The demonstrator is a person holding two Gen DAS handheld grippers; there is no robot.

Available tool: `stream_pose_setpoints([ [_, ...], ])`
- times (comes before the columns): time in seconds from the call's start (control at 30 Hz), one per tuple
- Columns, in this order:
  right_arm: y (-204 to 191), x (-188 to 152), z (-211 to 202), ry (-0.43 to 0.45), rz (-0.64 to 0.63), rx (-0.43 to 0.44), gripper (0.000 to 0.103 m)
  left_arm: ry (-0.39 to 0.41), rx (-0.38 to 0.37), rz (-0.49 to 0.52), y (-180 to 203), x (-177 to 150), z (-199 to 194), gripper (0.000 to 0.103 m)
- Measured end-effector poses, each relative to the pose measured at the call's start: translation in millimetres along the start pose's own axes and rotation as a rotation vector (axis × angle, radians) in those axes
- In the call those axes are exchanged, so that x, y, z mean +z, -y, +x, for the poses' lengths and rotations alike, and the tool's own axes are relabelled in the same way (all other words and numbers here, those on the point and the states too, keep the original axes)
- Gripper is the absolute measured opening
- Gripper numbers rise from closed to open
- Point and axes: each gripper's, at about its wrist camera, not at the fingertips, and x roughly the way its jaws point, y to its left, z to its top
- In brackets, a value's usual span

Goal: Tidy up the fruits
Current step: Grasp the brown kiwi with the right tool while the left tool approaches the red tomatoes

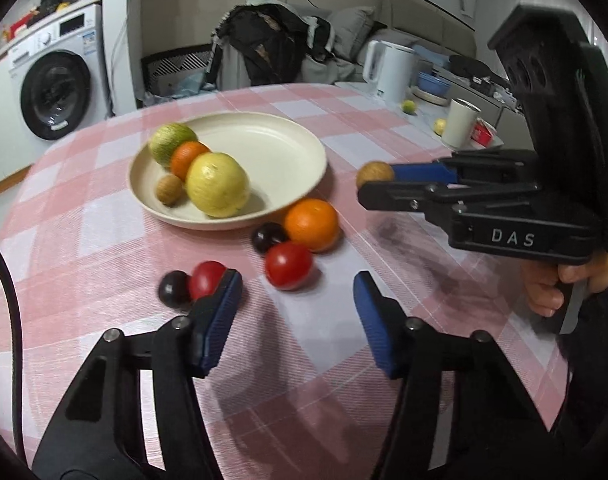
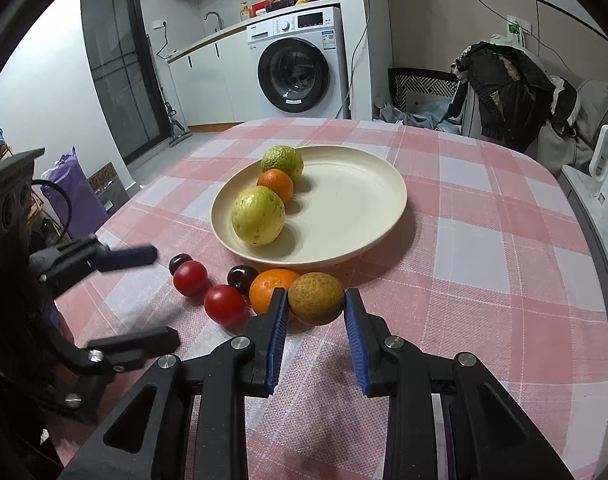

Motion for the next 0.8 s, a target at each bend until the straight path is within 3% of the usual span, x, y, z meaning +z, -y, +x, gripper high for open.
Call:
stream_pose_setpoints([
  [0.47, -0.3, -0.8, -5.9, 0.008, -0.008, 0.005, 0.029, -0.105, 0.022, -0.052, -0.1, 7.9, 39.0, 0.053],
  [0.8, 4.0, 1.1, -13.6, 0.026, -0.001, -0.001, 0.029, -0.115, 0.079, -0.025, 8.7, 17.8, 54.5, 0.050],
])
